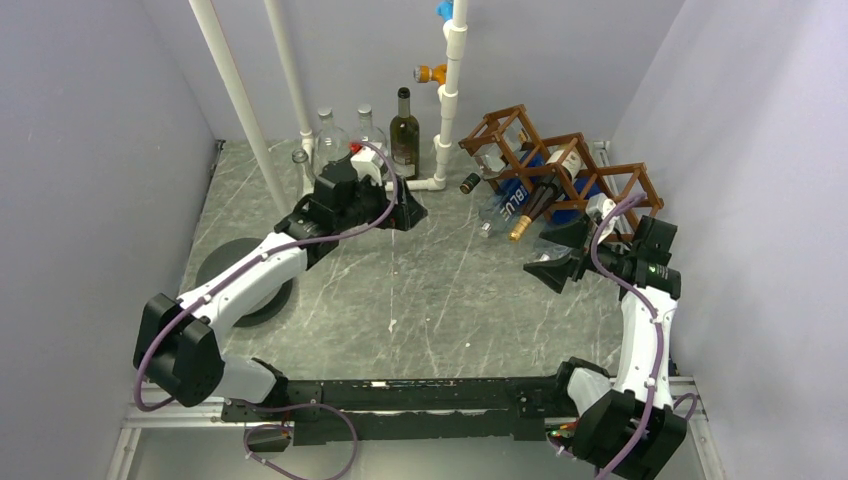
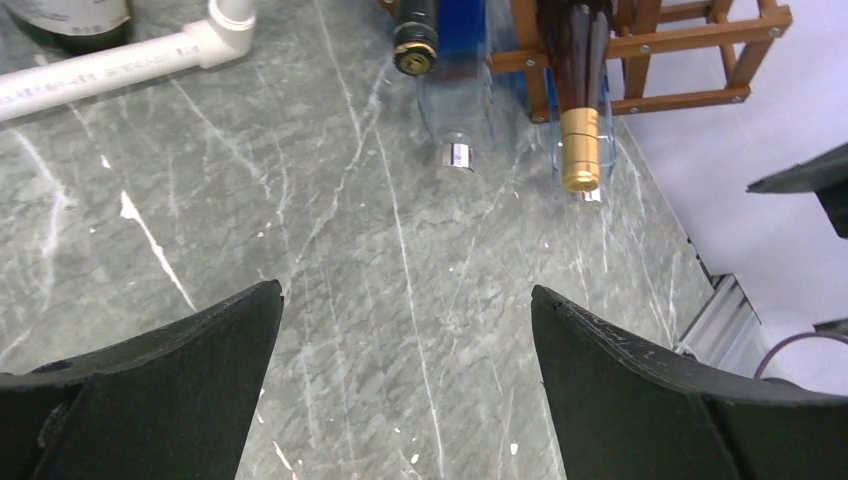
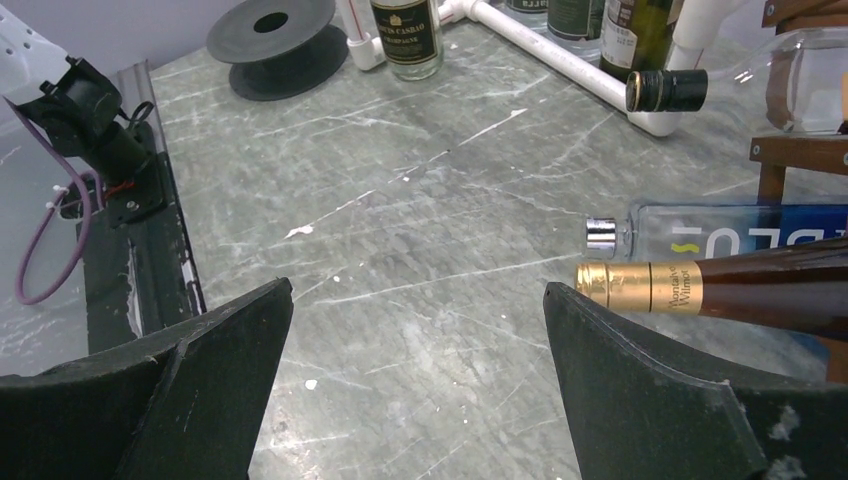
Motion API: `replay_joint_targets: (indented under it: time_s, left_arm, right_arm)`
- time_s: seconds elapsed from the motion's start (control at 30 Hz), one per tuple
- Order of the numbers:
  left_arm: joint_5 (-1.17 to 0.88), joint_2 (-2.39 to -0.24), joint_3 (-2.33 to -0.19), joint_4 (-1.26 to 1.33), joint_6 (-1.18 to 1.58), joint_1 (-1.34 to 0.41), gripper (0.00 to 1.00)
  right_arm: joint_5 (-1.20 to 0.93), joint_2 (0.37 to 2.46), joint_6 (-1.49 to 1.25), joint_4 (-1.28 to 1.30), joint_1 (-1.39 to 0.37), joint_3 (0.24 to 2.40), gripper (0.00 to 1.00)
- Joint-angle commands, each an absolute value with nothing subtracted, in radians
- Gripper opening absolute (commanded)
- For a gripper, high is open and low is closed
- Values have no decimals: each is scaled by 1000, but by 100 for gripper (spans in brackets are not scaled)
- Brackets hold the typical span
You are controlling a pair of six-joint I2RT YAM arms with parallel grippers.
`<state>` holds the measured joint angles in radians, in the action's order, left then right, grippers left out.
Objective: Take the wine bottle off the wine rack
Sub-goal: Pick up the wine bottle from the wine rack.
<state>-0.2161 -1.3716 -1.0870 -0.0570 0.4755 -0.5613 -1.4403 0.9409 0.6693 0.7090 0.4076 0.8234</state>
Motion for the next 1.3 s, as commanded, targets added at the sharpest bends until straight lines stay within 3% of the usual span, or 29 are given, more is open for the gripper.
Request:
replay_joint_targets:
  time_s: [0.0, 0.2, 0.5, 0.63, 0.87, 1.27]
  left_arm:
    - [-284, -1383, -1098, 22, 446, -581, 100]
    - [-317, -1471, -1173, 60, 464, -600, 100]
    - [-307, -1617, -1304, 59, 482, -609, 100]
    - [-294, -1695, -1384, 18, 512, -609, 100]
    - [-279, -1795, -1495, 2, 540, -611, 100]
    - [-342, -1964, -1629, 91, 504, -611, 100]
  right_arm:
    - [-1480, 952, 674, 685, 428, 856, 99]
    - [-1466, 971, 662, 701, 457, 879, 99]
    - [-1337, 1054, 678, 968, 462, 1151, 99]
    - [-1298, 1063, 595, 968, 463, 1221, 99]
    - [-1269, 1035, 424, 806, 463, 1181, 99]
    - [-1249, 1020, 385, 732, 465, 1117, 100]
